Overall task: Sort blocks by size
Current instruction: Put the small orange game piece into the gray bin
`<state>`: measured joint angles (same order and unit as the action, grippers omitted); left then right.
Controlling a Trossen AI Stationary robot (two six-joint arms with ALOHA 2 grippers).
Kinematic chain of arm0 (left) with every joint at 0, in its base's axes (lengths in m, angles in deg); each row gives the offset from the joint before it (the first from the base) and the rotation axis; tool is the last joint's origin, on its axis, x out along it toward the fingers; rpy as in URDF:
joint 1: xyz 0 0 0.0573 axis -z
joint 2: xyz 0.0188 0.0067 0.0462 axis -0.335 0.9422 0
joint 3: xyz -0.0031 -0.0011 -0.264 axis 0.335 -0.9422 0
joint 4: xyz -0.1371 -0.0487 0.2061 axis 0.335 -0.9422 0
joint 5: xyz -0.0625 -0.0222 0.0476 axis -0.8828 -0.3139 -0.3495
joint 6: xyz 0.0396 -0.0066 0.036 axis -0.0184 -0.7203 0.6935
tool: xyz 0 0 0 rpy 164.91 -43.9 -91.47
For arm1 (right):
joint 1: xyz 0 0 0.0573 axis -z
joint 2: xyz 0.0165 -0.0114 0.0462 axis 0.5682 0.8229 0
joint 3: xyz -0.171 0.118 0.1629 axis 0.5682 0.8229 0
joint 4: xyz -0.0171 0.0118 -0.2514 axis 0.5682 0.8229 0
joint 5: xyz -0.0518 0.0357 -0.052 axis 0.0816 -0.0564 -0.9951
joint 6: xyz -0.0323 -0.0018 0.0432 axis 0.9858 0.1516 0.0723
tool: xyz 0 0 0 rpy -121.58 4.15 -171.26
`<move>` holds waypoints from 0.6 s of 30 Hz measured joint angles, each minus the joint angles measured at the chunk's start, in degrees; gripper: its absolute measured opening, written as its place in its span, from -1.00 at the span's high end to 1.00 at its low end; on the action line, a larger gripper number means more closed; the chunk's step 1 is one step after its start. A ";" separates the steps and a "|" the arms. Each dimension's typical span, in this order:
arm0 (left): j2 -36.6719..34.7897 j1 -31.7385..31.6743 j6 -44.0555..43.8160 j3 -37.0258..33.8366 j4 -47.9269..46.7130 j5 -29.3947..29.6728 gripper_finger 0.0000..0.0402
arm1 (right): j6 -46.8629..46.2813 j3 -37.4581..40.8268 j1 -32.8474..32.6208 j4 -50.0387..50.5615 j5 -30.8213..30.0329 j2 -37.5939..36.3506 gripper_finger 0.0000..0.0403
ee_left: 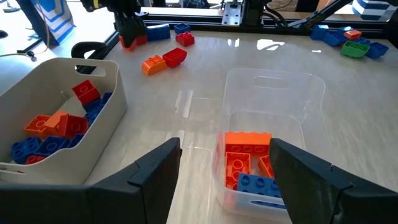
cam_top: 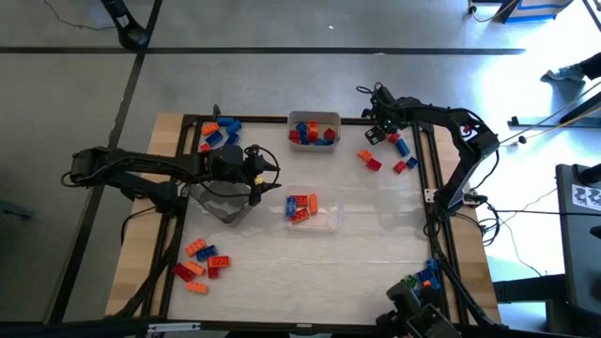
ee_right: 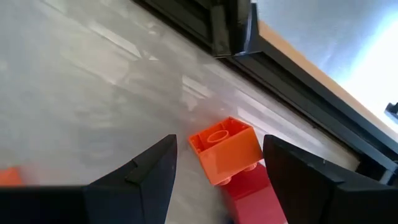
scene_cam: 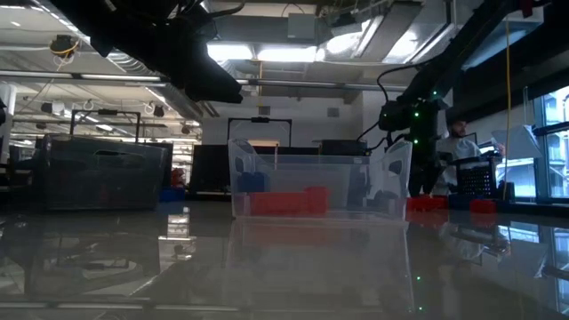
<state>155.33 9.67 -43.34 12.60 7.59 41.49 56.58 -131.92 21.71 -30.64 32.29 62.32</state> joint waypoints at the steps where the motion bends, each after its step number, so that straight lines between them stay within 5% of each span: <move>1: 0.00 0.01 0.02 0.00 0.00 0.01 -0.16 | 0.02 0.00 0.00 0.03 0.07 0.00 -0.17; 18: 0.00 0.00 0.00 0.00 -0.13 -0.01 -0.16 | 1.40 0.04 -0.02 1.95 3.40 0.00 -0.17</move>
<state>155.33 9.66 -43.35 12.60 7.46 41.48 57.98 -131.88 21.69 -28.70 35.69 62.32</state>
